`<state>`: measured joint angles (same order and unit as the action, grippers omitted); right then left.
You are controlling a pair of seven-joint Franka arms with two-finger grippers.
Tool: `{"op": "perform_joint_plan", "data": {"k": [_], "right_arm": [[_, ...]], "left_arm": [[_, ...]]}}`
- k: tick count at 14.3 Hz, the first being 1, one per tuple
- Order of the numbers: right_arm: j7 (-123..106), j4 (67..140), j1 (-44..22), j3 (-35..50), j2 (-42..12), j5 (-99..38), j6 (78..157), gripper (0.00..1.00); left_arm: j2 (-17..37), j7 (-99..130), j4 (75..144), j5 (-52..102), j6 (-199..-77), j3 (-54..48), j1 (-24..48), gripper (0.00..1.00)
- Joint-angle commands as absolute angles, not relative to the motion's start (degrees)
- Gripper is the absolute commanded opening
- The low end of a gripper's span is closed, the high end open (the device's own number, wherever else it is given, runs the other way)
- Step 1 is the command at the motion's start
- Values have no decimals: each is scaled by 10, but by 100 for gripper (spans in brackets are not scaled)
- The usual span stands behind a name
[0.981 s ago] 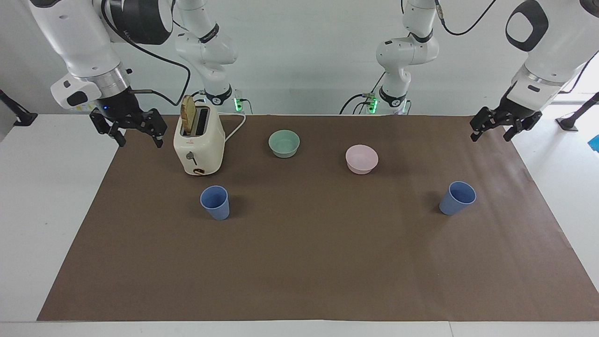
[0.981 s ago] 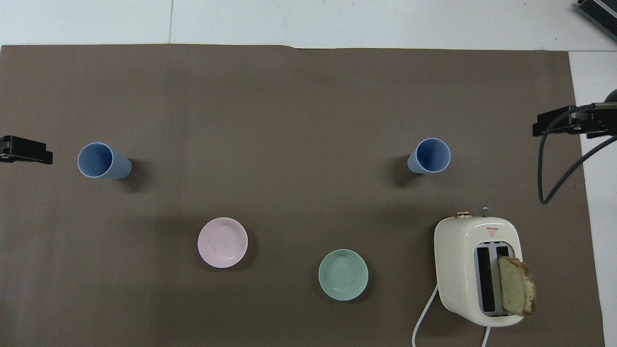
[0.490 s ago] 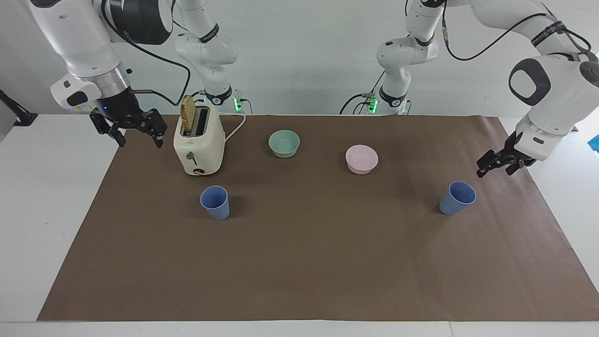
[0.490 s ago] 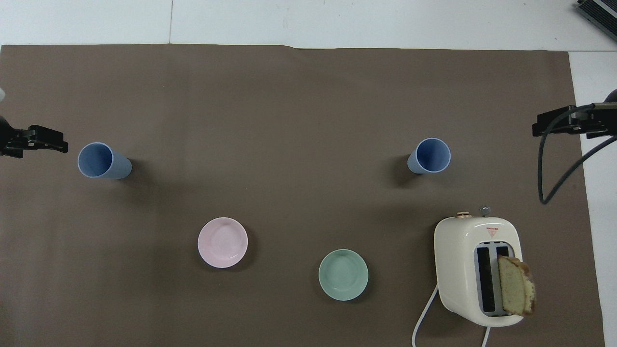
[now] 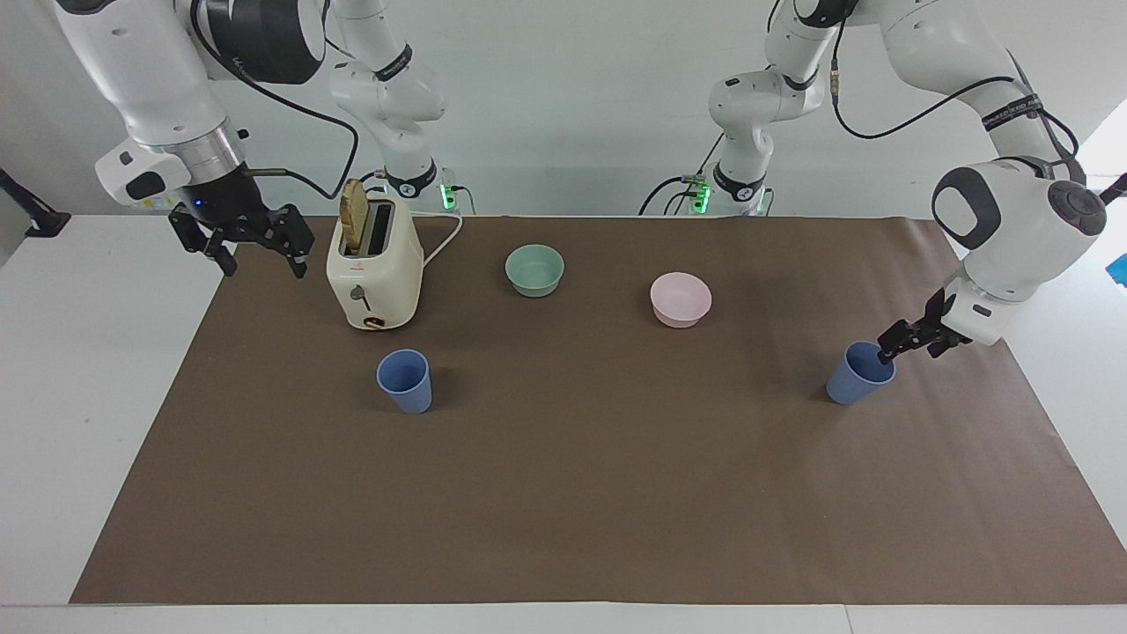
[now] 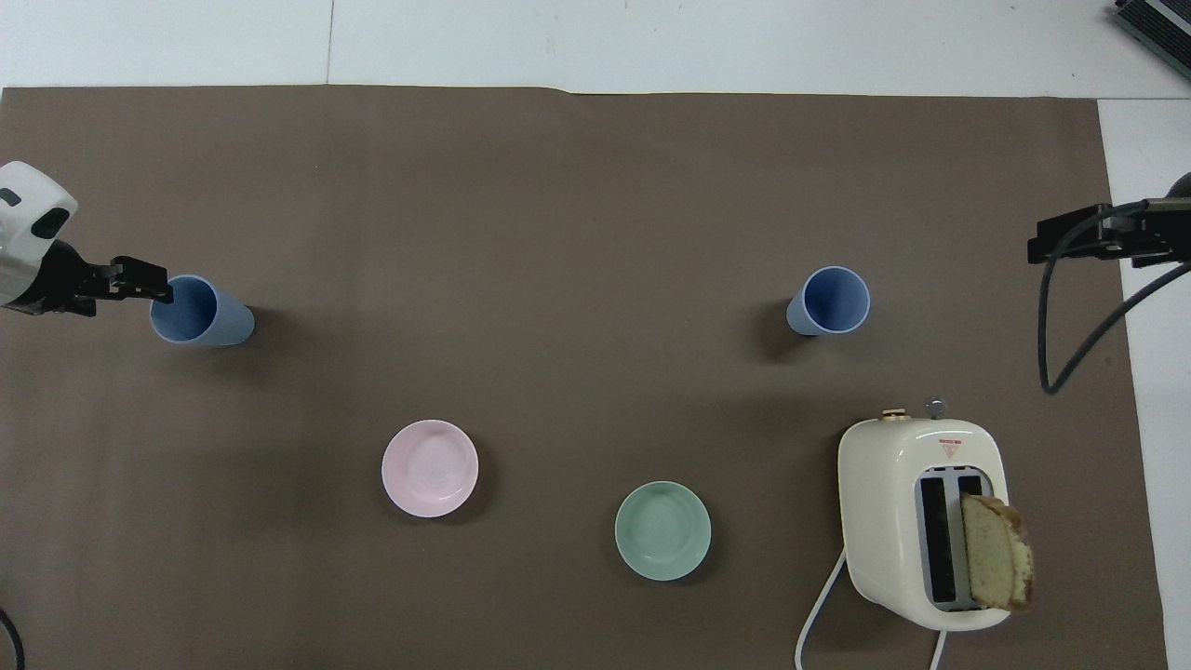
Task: Stack blue cups with both arms
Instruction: 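Reach the left gripper to the blue cup nearest it and grasp it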
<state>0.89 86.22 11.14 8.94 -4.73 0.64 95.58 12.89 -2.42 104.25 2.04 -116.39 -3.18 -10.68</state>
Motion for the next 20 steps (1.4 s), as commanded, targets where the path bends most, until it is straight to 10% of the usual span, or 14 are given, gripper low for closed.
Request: {"op": "perform_joint_plan", "data": {"k": [1, 8, 11, 20], "right_arm": [[20, 874, 113, 91, -37, 2, 959, 100], [20, 874, 113, 91, -36, 2, 959, 100], [20, 874, 113, 91, -36, 3, 959, 100], [20, 874, 113, 91, -36, 2, 959, 100]], "left_arm": [[127, -11, 1056, 26, -1187, -29, -103, 95], [135, -9, 1070, 28, -1205, -30, -99, 43], [135, -9, 1070, 38, -1203, -31, -101, 0], [124, 63, 959, 62, -1089, -40, -77, 0]]}}
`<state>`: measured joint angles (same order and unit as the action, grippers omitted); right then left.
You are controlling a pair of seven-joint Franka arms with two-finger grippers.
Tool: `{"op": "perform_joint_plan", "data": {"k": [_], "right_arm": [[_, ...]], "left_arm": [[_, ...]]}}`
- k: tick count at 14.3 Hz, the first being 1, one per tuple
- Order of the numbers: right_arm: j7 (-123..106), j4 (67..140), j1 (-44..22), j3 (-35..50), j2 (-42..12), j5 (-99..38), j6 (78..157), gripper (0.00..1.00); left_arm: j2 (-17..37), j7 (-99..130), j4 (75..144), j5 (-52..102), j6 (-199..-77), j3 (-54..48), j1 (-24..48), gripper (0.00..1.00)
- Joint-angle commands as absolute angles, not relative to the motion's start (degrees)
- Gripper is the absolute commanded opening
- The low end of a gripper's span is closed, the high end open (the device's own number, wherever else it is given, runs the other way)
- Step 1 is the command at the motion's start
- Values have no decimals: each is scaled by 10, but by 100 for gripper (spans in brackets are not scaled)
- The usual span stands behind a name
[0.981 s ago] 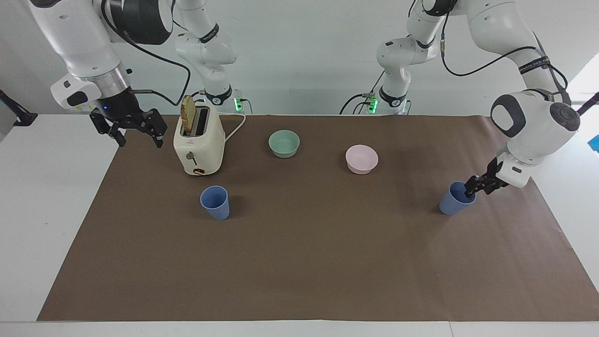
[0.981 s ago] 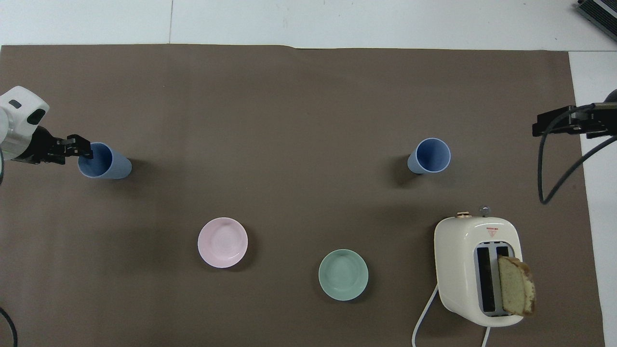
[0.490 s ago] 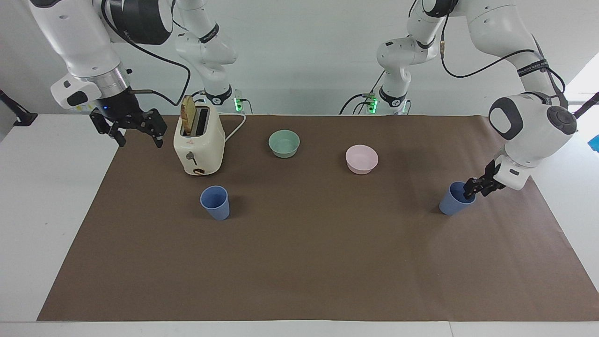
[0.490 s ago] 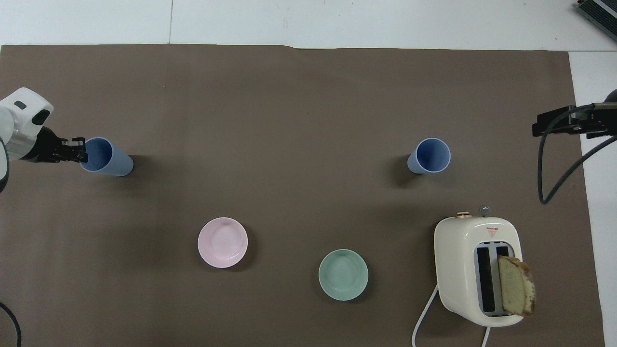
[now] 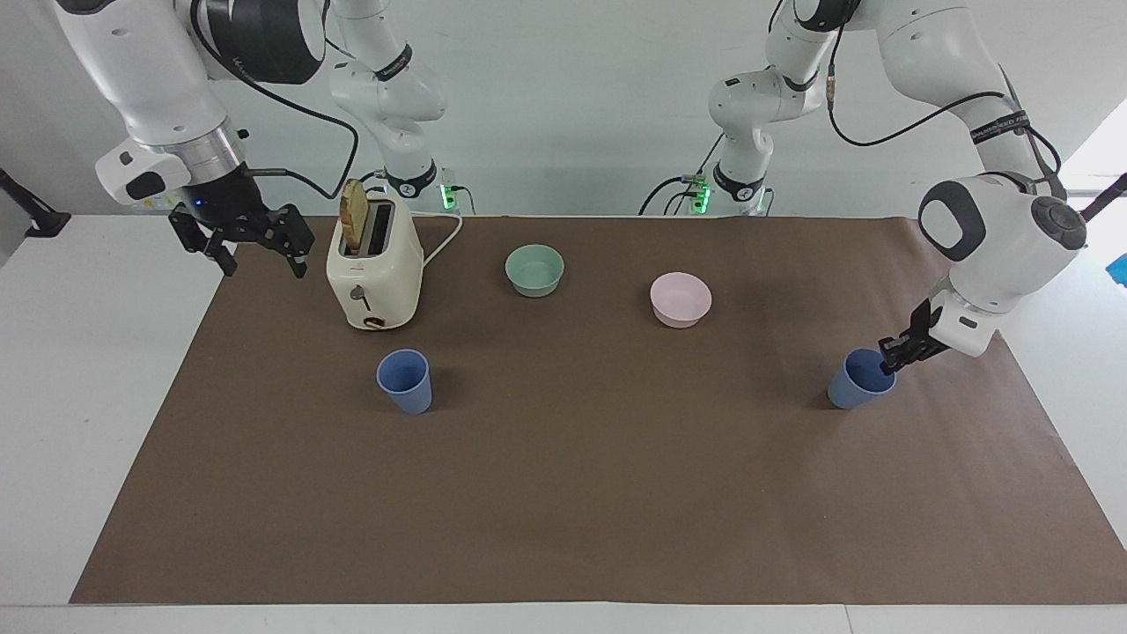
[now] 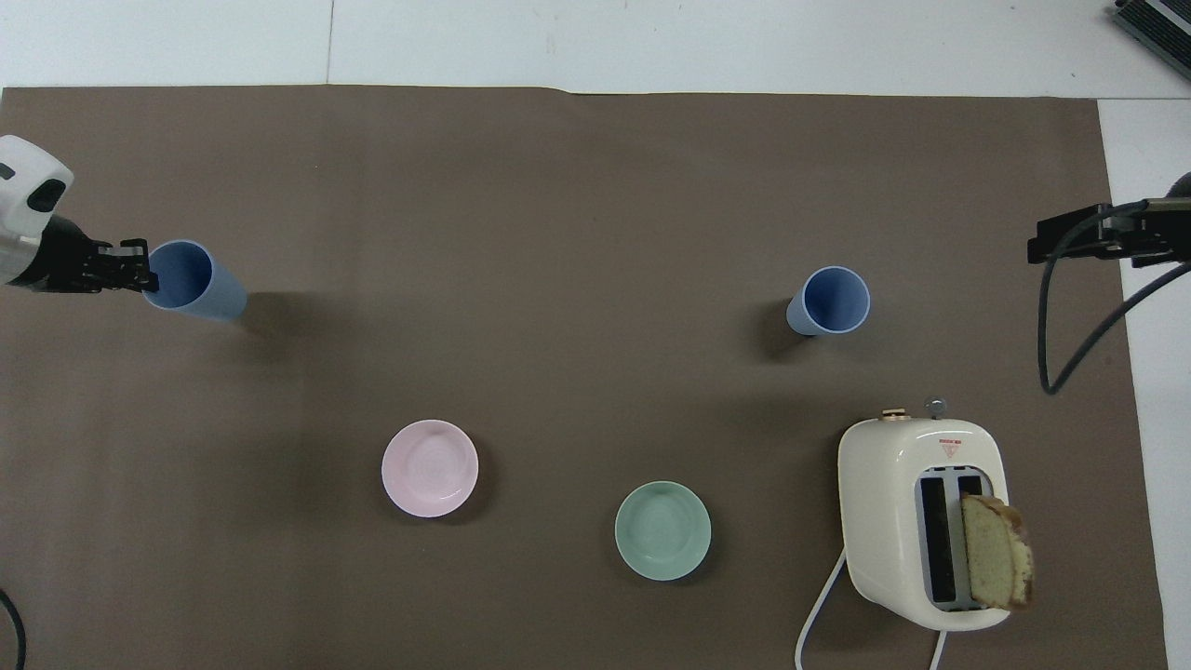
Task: Stack blue cups with both arms
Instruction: 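Carry the blue cup with the left gripper toward the table center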
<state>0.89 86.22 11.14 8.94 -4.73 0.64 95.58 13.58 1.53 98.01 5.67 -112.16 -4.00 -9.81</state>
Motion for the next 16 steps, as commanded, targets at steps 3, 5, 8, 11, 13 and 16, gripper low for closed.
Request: {"op": "perform_joint_plan", "data": {"k": [3, 5, 8, 11, 13, 16], "right_arm": [[20, 874, 114, 91, -36, 2, 959, 100], [20, 874, 113, 91, -37, 3, 959, 100], [20, 874, 114, 91, -37, 2, 958, 100], [20, 874, 113, 91, -37, 2, 958, 100], [20, 874, 113, 91, -37, 2, 958, 100], [20, 873, 113, 91, -36, 2, 957, 100]], "left_arm": [[103, 176, 959, 80, -1088, -52, -32, 0], [98, 251, 964, 82, -1096, -54, 20, 0], [96, 333, 968, 83, -1102, -54, 89, 0], [104, 396, 977, 83, -1149, -54, 147, 0], [123, 437, 983, 83, -1190, -54, 188, 0], [130, 466, 1017, 83, -1244, -54, 228, 0]]}}
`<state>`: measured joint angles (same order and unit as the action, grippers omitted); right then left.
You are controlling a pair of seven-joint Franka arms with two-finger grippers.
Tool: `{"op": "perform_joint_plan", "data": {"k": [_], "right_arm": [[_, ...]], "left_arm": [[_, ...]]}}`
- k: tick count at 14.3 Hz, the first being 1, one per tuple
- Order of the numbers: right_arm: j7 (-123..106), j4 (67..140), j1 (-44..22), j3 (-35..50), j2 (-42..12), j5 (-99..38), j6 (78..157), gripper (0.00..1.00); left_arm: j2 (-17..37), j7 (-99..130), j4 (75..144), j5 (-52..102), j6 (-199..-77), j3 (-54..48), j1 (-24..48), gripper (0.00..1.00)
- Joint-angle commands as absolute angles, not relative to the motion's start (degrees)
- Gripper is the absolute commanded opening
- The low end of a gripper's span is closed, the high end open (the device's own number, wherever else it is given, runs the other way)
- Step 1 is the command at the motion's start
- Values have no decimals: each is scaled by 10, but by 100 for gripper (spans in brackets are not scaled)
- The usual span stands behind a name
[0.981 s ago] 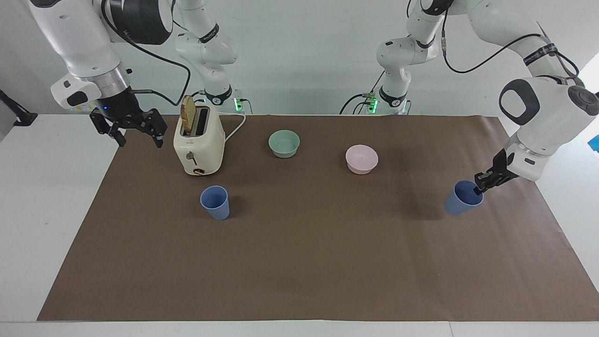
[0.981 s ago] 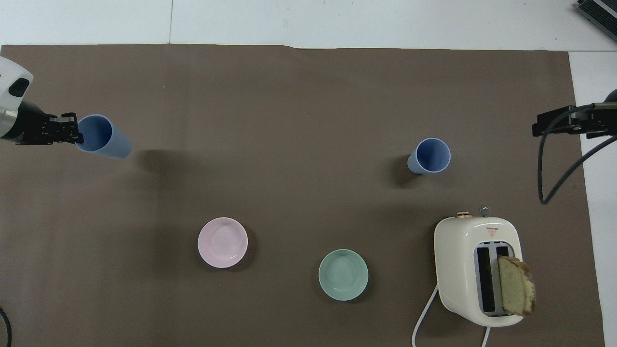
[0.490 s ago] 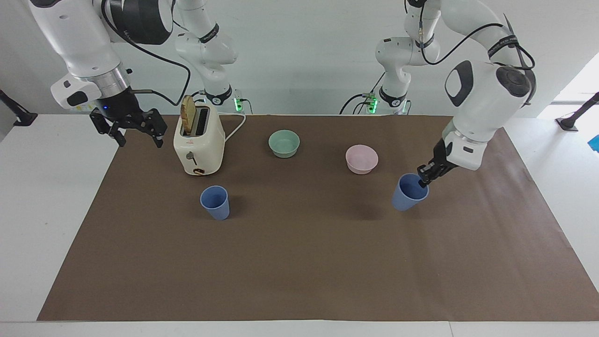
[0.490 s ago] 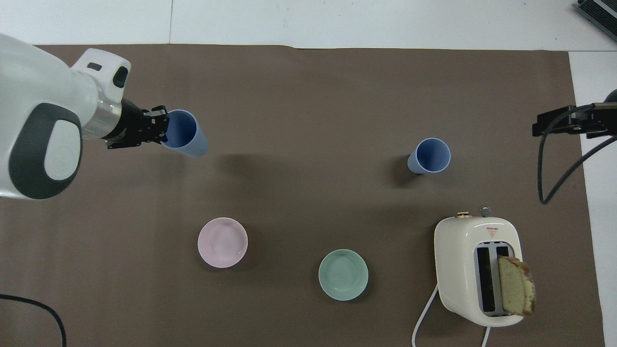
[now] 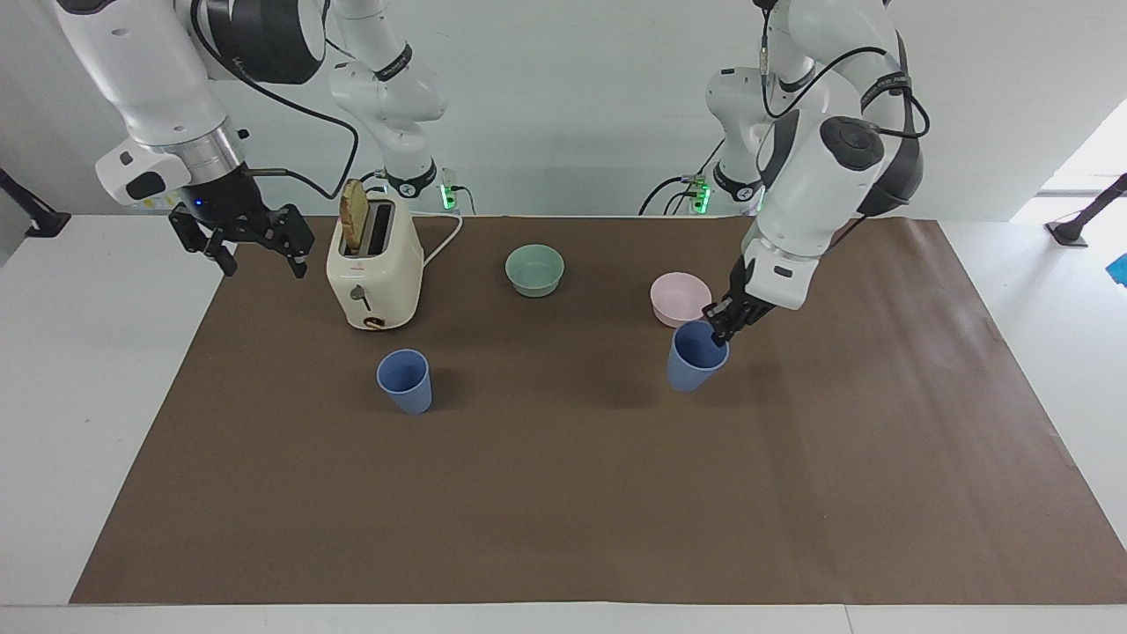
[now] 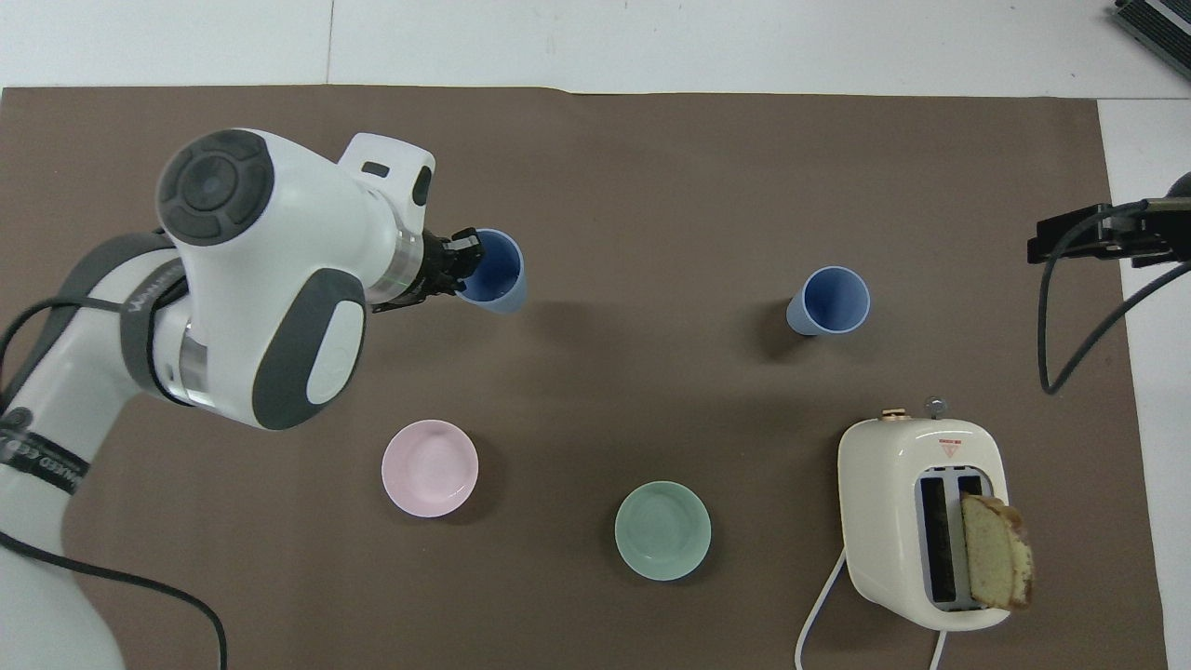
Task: Stack blue cups with both arms
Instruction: 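Carry the blue cup with the left gripper toward the table center, then release the cup with the left gripper while the right gripper reaches the other cup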
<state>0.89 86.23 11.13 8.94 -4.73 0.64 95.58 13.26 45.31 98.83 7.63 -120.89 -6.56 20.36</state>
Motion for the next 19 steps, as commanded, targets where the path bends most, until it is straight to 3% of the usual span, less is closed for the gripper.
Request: {"op": "perform_joint_plan", "data": {"k": [1, 19], "right_arm": [[20, 874, 113, 91, -37, 2, 957, 100], [17, 875, 119, 90, -36, -1, 959, 100]], "left_arm": [[132, 468, 1026, 83, -1258, -54, 238, 0], [149, 413, 1076, 80, -1294, -53, 263, 0]]}}
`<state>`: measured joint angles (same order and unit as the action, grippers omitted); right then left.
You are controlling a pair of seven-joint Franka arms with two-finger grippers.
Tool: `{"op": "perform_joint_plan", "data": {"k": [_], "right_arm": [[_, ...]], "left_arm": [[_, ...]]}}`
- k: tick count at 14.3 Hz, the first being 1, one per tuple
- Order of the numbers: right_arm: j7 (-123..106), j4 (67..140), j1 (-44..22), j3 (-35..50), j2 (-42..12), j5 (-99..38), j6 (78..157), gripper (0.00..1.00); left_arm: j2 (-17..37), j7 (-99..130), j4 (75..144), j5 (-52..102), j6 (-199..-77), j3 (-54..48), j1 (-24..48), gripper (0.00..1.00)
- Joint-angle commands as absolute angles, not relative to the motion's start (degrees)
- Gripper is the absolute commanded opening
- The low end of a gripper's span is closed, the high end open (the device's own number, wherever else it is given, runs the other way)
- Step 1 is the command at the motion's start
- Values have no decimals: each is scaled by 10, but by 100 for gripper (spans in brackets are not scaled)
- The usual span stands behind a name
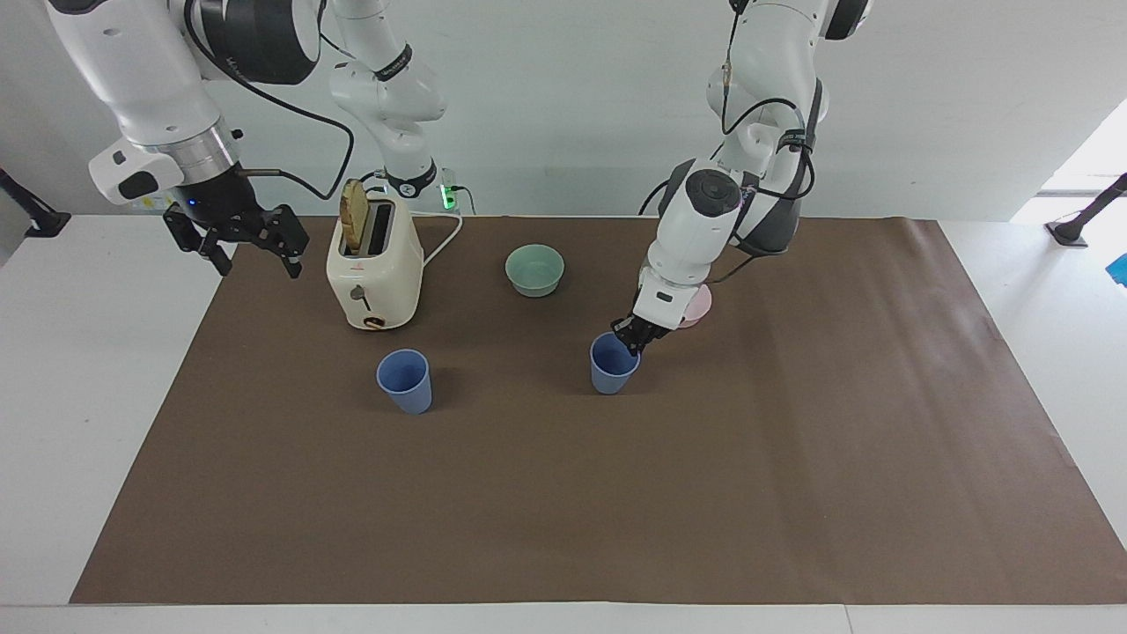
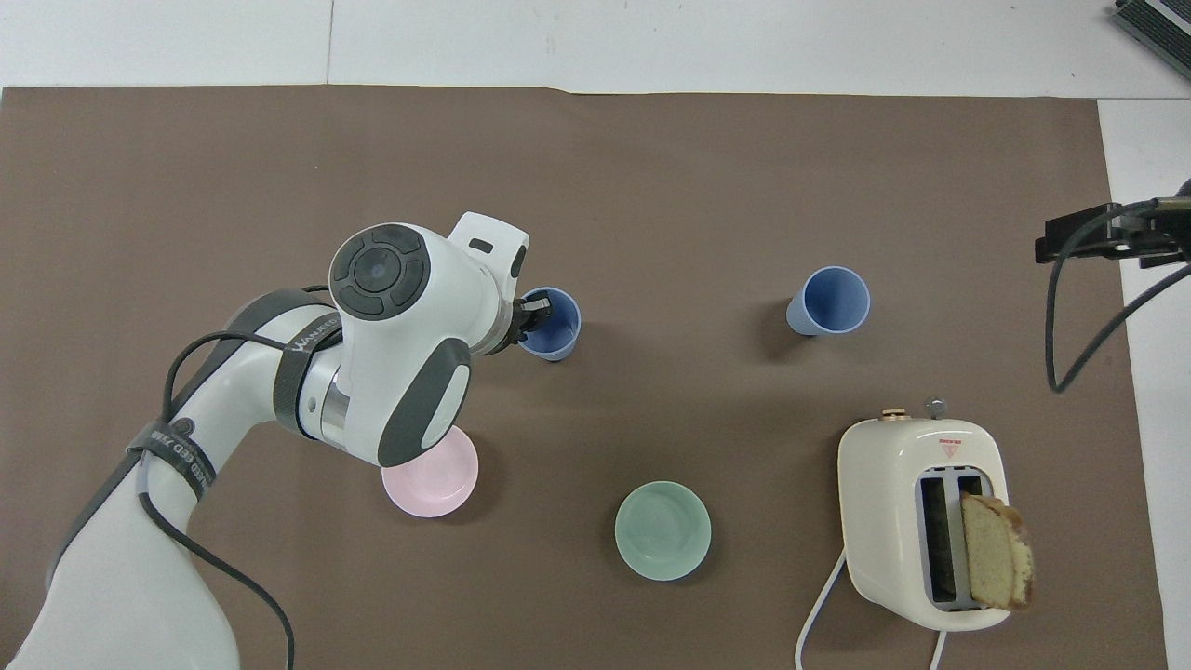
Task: Stack blue cups with both arms
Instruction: 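Release the cup with the left gripper while the right gripper reaches the other cup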
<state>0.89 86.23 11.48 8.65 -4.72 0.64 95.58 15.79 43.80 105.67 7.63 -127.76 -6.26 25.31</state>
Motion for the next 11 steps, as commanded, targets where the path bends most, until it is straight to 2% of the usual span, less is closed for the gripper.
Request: {"op": "perform_joint_plan", "data": {"k": [1, 2, 3, 5, 7, 11], "right_arm": [[19, 876, 118, 90, -36, -1, 959, 100], [21, 877, 117, 90, -35, -1, 960, 100], [21, 882, 117, 90, -32, -1, 961, 100], [21, 908, 116, 89, -22, -24, 963, 100], [19, 939, 116, 89, -16, -36, 1003, 100], [21, 968, 107, 90, -38, -53, 1046, 100]], "left_arm": [[149, 411, 1076, 80, -1294, -53, 263, 32], [149, 411, 1075, 79, -1294, -53, 262, 90], [150, 411, 1072, 78, -1292, -52, 263, 100], [151, 411, 1064, 74, -1284, -50, 258, 100], [142, 410, 1057, 65, -1266, -46, 253, 100], [109, 348, 1020, 40, -1180, -44, 198, 100]]}}
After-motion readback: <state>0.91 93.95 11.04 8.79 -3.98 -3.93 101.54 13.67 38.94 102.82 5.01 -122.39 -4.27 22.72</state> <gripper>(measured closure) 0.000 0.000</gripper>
